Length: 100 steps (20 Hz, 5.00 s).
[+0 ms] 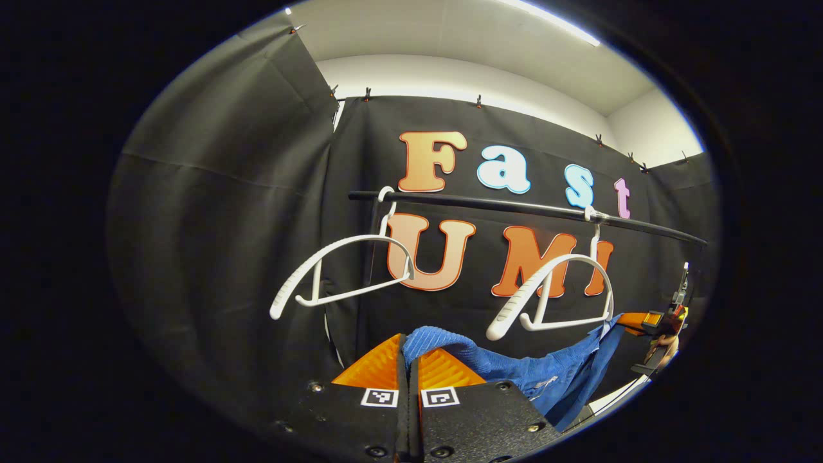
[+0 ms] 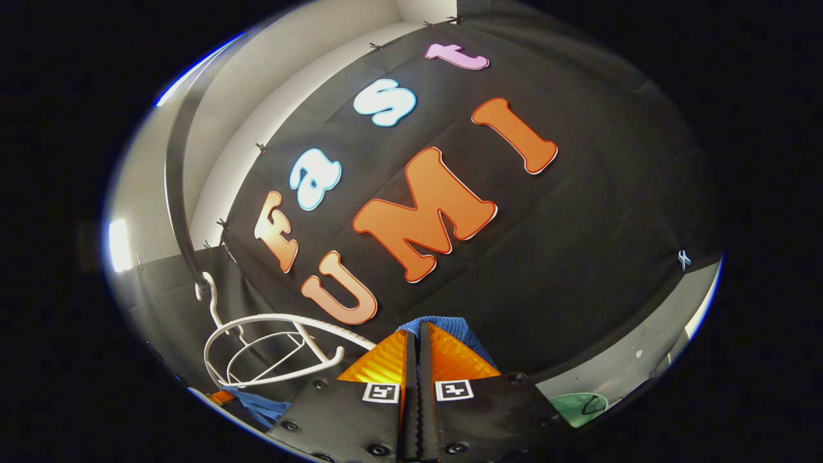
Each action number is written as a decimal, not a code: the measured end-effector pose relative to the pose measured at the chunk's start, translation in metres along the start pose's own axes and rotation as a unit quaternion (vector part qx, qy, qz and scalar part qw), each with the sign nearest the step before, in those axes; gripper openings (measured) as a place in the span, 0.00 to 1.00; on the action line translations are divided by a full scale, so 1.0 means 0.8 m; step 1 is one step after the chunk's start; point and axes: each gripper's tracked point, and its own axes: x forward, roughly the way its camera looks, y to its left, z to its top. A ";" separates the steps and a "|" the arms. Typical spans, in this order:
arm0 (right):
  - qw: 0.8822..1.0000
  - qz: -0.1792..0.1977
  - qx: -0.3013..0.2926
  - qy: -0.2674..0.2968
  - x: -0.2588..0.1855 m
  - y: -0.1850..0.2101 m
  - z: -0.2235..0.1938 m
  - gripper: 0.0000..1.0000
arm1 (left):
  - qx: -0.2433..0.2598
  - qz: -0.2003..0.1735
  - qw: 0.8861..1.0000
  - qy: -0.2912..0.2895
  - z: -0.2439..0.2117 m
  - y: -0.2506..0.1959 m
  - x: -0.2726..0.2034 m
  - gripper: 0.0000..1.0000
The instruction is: Grasp the clothes on the hanger with both hands and then place them into the laundry hamper below.
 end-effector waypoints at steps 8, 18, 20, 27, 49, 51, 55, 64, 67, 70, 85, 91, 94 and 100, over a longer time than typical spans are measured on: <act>1.000 0.000 -0.014 0.004 -0.040 0.025 -0.020 0.07 | -0.005 -0.052 0.998 0.028 -0.029 -0.045 0.005 0.00; 0.999 0.004 -0.038 0.015 -0.077 0.045 -0.026 0.07 | -0.013 -0.129 0.990 0.058 -0.054 -0.139 0.001 0.00; 0.999 0.001 -0.044 0.016 -0.082 0.049 -0.028 0.07 | -0.019 -0.143 0.988 0.062 -0.056 -0.158 -0.003 0.00; 0.992 -0.014 -0.119 0.028 -0.096 0.069 -0.054 0.07 | -0.008 -0.182 0.980 0.079 -0.077 -0.219 -0.012 0.00; 0.954 -0.082 -0.281 0.064 -0.110 0.059 -0.127 0.07 | 0.013 -0.219 0.965 0.143 -0.168 -0.320 0.024 0.00; 0.953 -0.088 -0.281 0.072 -0.107 0.050 -0.133 0.07 | 0.015 -0.219 0.964 0.151 -0.180 -0.321 0.025 0.00; 0.952 -0.099 -0.275 0.093 -0.098 0.026 -0.149 0.07 | 0.021 -0.217 0.961 0.172 -0.208 -0.325 0.041 0.00; 0.943 -0.124 -0.265 0.161 -0.075 -0.036 -0.209 0.07 | 0.047 -0.205 0.943 0.256 -0.298 -0.320 0.053 0.00; 0.937 -0.134 -0.264 0.184 -0.070 -0.058 -0.229 0.07 | 0.049 -0.200 0.937 0.283 -0.323 -0.320 0.056 0.00; 0.932 -0.147 -0.258 0.210 -0.067 -0.084 -0.252 0.07 | 0.054 -0.197 0.927 0.313 -0.358 -0.317 0.059 0.00; 0.899 -0.203 -0.223 0.318 -0.076 -0.201 -0.364 0.07 | 0.082 -0.139 0.878 0.450 -0.504 -0.290 0.044 0.02; 0.878 -0.213 -0.215 0.371 -0.094 -0.237 -0.411 0.07 | 0.085 -0.125 0.854 0.499 -0.556 -0.277 0.025 0.05; 0.867 -0.227 -0.218 0.386 -0.107 -0.248 -0.421 0.08 | 0.083 -0.118 0.850 0.507 -0.564 -0.270 0.013 0.08; 0.869 -0.240 -0.209 0.379 -0.112 -0.245 -0.414 0.26 | 0.053 -0.114 0.869 0.478 -0.530 -0.277 0.024 0.77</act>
